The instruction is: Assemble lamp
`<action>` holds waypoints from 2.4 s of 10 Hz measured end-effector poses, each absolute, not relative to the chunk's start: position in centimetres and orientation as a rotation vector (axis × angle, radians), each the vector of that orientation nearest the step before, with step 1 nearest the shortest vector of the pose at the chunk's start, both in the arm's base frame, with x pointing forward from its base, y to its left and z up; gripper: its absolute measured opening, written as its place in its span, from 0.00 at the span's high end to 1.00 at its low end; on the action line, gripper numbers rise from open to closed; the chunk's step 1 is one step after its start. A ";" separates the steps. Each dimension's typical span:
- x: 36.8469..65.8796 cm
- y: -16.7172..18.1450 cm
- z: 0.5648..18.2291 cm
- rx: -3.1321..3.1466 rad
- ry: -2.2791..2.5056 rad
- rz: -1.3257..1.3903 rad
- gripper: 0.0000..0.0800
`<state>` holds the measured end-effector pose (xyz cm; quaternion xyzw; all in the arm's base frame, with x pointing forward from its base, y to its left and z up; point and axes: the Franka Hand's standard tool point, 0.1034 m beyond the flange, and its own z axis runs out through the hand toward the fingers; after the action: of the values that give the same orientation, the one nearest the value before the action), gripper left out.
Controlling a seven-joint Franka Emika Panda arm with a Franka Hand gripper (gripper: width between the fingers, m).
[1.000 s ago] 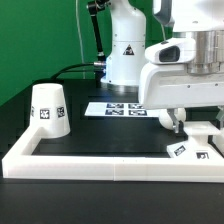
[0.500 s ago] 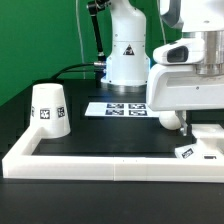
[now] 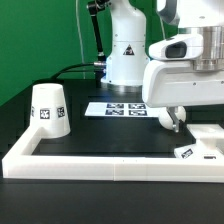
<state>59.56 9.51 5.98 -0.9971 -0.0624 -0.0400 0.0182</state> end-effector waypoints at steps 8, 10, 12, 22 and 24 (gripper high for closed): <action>50.5 8.0 8.2 -3.114 -0.078 -0.100 0.13; 50.7 8.0 8.3 -3.114 -0.085 -0.099 0.13; 50.8 7.6 8.2 -3.115 -0.108 -0.097 0.13; 46.8 4.5 6.6 -3.014 0.456 0.057 0.13; 46.2 4.6 6.7 -2.992 0.460 0.245 0.13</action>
Offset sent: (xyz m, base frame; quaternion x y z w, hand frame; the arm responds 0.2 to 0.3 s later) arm -0.0535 -0.0198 0.0272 -0.0212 -0.0229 0.0143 0.9994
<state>46.25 4.65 6.66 -0.9838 0.1513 0.0806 0.0521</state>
